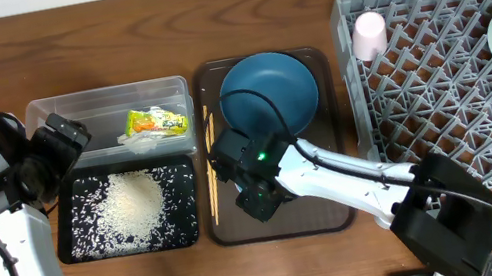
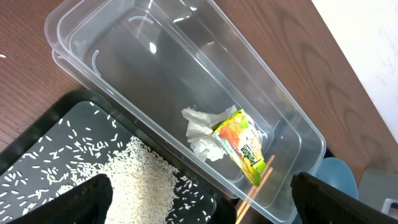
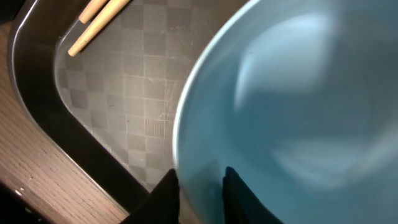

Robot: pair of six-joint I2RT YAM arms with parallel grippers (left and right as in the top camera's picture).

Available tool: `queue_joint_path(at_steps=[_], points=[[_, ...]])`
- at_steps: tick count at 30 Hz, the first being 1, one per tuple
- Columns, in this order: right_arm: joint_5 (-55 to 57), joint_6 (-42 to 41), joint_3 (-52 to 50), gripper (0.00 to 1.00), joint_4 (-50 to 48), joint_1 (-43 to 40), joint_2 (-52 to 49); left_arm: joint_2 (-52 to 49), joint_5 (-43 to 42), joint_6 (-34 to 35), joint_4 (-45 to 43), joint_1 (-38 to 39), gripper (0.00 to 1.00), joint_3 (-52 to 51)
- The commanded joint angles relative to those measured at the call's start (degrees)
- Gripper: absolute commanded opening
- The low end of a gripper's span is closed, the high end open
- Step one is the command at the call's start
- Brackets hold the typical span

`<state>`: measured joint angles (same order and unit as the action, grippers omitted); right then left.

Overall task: Sort waste into correct bins and load items into the dishwasher rack
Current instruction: 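Grip the light-blue bowl and lift it toward the rack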

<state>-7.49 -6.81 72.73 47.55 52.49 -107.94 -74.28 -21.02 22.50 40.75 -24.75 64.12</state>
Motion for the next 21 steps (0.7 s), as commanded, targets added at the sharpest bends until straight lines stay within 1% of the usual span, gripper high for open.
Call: queue_joint_path(at_steps=[1,5,12,13,17,21], points=[[0.7,1.8,-0.3,0.17,-0.7,0.9,1.4,-0.2,0.1,0.3,0.2,-0.3,0.95,1.0],[0.6,1.7,-0.3,0.05,-1.7,0.9,1.4,-0.2,0.1,0.3,0.2,-0.3,0.95,1.0],[0.6,1.7,-0.3,0.04,-1.2,0.9,1.4,-0.2,0.1,0.3,0.2,-0.3,0.95,1.0],[0.6,1.7,-0.3,0.02,-1.1,0.9,1.4,-0.2,0.1,0.3,0.2,-0.3,0.95,1.0],[0.3,1.7,-0.1,0.01,-0.3,0.9,1.6,-0.2,0.1,0.3,0.2,-0.3,0.95,1.0],[-2.5,1.7,2.8,0.01,1.1,0.6,2.8,-0.2,0.1,0.3,0.2,-0.3,0.95,1.0]])
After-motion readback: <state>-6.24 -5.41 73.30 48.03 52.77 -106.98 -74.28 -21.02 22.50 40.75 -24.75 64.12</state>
